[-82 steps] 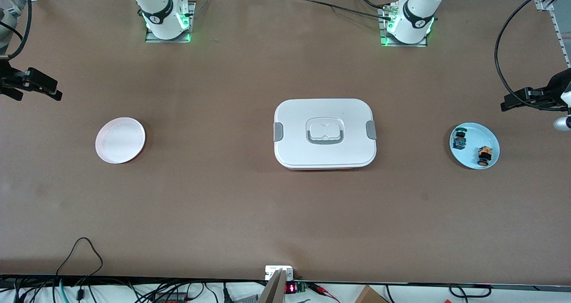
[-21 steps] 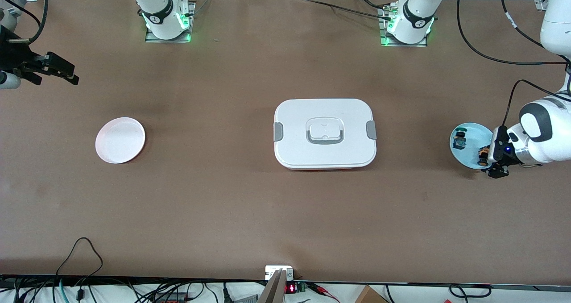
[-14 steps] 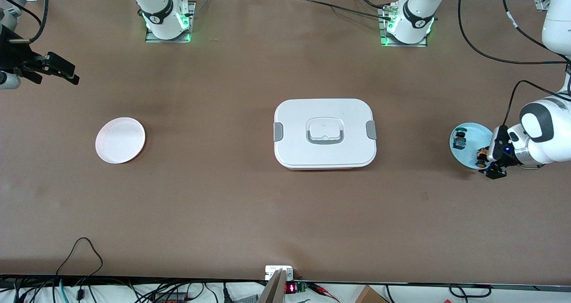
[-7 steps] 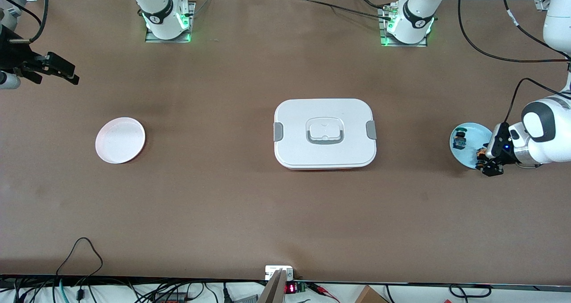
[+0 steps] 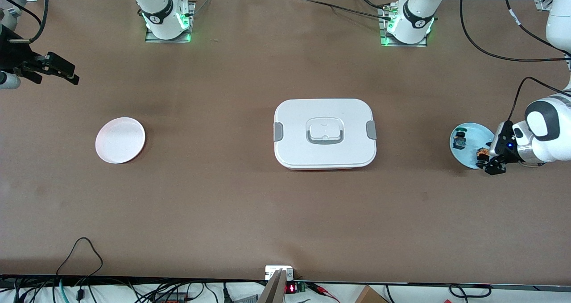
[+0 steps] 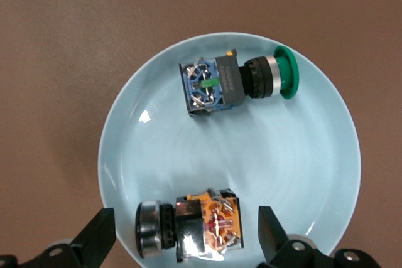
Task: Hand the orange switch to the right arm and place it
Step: 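Close the left gripper on the orange switch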
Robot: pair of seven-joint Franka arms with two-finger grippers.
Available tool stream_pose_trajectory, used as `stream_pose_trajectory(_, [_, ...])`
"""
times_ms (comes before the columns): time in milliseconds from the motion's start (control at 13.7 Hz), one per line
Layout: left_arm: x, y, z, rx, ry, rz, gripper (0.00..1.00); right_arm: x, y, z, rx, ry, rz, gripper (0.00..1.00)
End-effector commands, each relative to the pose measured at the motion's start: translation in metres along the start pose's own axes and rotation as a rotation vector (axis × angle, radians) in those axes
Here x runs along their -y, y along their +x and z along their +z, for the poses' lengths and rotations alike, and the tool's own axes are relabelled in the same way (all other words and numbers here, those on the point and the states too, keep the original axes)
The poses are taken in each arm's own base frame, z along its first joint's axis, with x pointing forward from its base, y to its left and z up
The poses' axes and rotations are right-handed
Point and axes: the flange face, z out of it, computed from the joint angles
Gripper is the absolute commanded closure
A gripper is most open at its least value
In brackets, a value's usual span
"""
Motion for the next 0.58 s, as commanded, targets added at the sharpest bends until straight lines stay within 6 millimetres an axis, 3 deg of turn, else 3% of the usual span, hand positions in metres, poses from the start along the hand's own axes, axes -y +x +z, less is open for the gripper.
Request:
stream_pose_trajectory(0, [-0.003,-0.002,-0.005,-0.015,0.021,0.021,0.00,0.000,-0.004,-0.005,0.001,-0.008,0.014,0.00])
stream_pose_trajectory(509, [-0.002,-0.005,0.010,-0.015,0.027,0.017,0.00,0.000,-0.002,-0.003,0.006,-0.009,0.016,0.00])
